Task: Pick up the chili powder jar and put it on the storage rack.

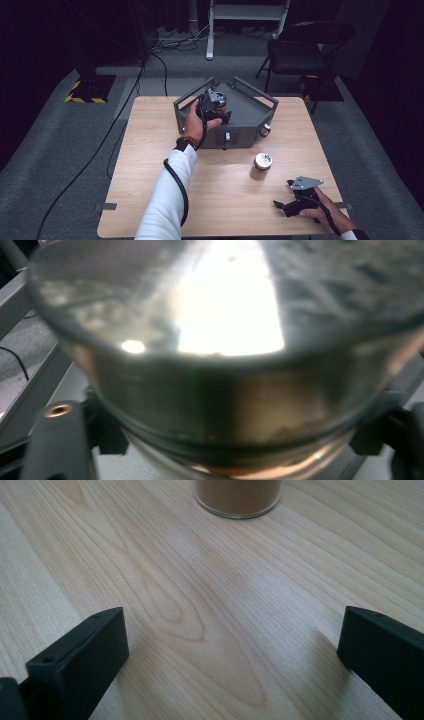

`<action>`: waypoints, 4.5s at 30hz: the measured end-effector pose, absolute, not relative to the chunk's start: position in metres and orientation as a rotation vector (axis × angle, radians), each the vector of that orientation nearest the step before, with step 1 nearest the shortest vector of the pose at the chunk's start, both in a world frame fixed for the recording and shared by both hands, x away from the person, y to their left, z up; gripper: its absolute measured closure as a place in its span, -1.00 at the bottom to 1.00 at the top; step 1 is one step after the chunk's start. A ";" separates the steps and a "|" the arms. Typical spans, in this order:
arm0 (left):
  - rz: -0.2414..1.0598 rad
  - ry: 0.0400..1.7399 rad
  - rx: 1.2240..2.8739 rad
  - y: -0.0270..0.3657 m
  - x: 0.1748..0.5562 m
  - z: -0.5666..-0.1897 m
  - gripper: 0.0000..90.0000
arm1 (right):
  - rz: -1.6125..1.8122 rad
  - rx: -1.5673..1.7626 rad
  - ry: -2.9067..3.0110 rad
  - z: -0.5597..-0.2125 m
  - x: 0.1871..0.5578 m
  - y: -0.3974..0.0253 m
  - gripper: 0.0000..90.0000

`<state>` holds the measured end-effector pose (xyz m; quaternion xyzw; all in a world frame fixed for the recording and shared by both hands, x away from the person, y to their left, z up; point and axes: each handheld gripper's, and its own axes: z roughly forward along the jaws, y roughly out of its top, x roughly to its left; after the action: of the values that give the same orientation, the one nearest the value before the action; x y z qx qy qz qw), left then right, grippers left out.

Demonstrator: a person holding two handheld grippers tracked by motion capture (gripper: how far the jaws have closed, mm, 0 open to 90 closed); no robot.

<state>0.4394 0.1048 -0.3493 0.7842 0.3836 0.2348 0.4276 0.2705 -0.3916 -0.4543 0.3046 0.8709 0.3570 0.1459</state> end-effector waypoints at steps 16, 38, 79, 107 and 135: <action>0.627 0.919 1.918 0.102 0.430 -0.341 -0.96 | 1.029 0.878 2.507 -0.454 0.270 -0.392 -1.00; 0.711 0.774 1.728 0.119 0.390 -0.316 -0.99 | 1.029 0.875 2.510 -0.454 0.271 -0.392 -1.00; 0.639 0.657 1.843 0.153 0.335 -0.360 -1.00 | 1.028 0.875 2.510 -0.454 0.271 -0.392 -1.00; 0.577 0.672 1.967 0.171 0.307 -0.421 -1.00 | 1.028 0.874 2.510 -0.454 0.271 -0.392 -1.00; 0.523 0.743 2.116 0.209 0.278 -0.445 -0.99 | 1.027 0.876 2.510 -0.454 0.271 -0.392 -1.00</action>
<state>0.2779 0.2093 -0.4454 0.8393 0.2945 0.2074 0.4071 0.2707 -0.3917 -0.4541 0.3041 0.8713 0.3567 0.1454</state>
